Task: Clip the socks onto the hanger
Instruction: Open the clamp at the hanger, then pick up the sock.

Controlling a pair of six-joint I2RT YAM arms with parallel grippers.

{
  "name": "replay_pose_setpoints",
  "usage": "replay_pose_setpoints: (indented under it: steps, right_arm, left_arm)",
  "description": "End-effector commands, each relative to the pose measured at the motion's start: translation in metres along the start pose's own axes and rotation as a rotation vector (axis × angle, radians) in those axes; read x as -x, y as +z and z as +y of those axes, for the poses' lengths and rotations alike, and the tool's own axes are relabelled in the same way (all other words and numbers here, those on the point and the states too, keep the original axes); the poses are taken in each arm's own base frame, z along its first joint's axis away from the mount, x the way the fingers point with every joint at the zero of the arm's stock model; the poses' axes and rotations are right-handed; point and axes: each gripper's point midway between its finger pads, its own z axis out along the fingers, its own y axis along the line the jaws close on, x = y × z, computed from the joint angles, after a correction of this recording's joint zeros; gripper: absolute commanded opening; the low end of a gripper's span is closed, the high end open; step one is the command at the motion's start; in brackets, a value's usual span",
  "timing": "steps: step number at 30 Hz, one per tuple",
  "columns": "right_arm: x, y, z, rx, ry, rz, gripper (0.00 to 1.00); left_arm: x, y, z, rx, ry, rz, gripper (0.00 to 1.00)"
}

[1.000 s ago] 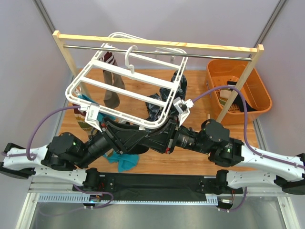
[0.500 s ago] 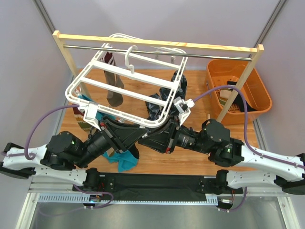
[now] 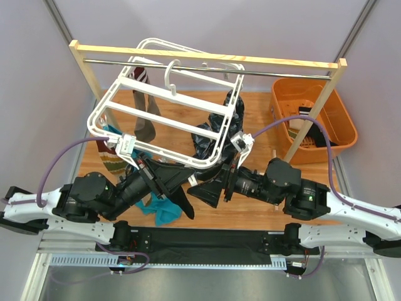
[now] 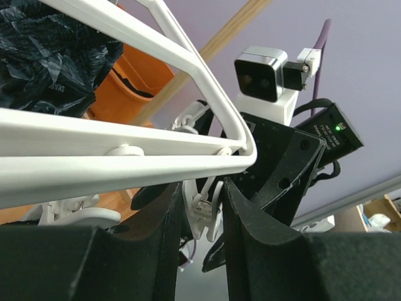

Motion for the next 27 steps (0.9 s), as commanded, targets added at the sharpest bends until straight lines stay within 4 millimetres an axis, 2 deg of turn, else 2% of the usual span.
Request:
replay_pose_setpoints:
  steps: [1,7,12,13,14,15,16,17,18,19,20,21,22,24,25,27]
  right_arm:
    - [0.024,-0.021,-0.004,-0.068,-0.063,-0.045,0.82]
    - [0.018,-0.057,-0.040,-0.248,-0.145,0.020,0.80]
    - [0.027,-0.101,-0.053,-0.313,-0.136,-0.010,0.78]
    - [0.035,-0.112,-0.064,-0.380,-0.133,-0.050,0.77]
    - [0.032,-0.126,-0.079,-0.457,-0.134,-0.040,0.72]
    - [0.039,-0.138,-0.085,-0.508,-0.098,-0.077,0.67]
    - [0.050,-0.153,-0.100,-0.602,-0.091,-0.140,0.61]
    - [0.041,-0.172,-0.121,-0.714,-0.111,-0.102,0.54]
    - [0.044,-0.184,-0.129,-0.786,-0.032,-0.151,0.53]
    - [0.048,-0.198,-0.146,-0.907,-0.049,-0.195,0.53]
    - [0.037,-0.224,-0.166,-1.043,-0.103,-0.136,0.54]
    - [0.035,-0.233,-0.173,-1.115,0.007,-0.213,0.54]
    - [0.035,-0.250,-0.185,-1.214,-0.096,-0.181,0.54]
    - [0.027,-0.255,-0.195,-1.267,-0.067,-0.200,0.54]
    - [0.018,-0.263,-0.207,-1.333,-0.010,-0.238,0.55]
    - [0.016,-0.270,-0.219,-1.398,0.017,-0.272,0.54]
  left_arm:
    - [0.012,-0.002,0.003,0.055,-0.031,-0.011,0.00]
    - [0.010,-0.003,0.009,0.104,-0.043,0.000,0.00]
    - [0.011,-0.007,0.019,0.136,-0.036,-0.004,0.00]
    - [0.012,-0.007,0.019,0.131,-0.034,-0.004,0.00]
    - [0.012,-0.008,0.019,0.128,-0.025,-0.004,0.00]
    - [0.011,-0.008,0.019,0.127,-0.020,0.000,0.00]
    - [0.010,-0.007,0.020,0.130,-0.013,0.003,0.00]
    - [0.009,-0.008,0.021,0.129,-0.005,0.005,0.00]
    - [0.008,-0.008,0.021,0.130,0.000,0.008,0.00]
    - [0.006,-0.007,0.022,0.132,0.006,0.011,0.00]
    - [0.005,-0.007,0.023,0.131,0.015,0.015,0.00]
    - [0.004,-0.007,0.023,0.131,0.020,0.017,0.00]
    - [0.004,-0.007,0.024,0.134,0.028,0.020,0.00]
    - [0.003,-0.008,0.026,0.137,0.036,0.024,0.00]
    - [0.001,-0.008,0.027,0.140,0.041,0.028,0.00]
    - [0.002,-0.010,0.029,0.136,0.048,0.024,0.00]
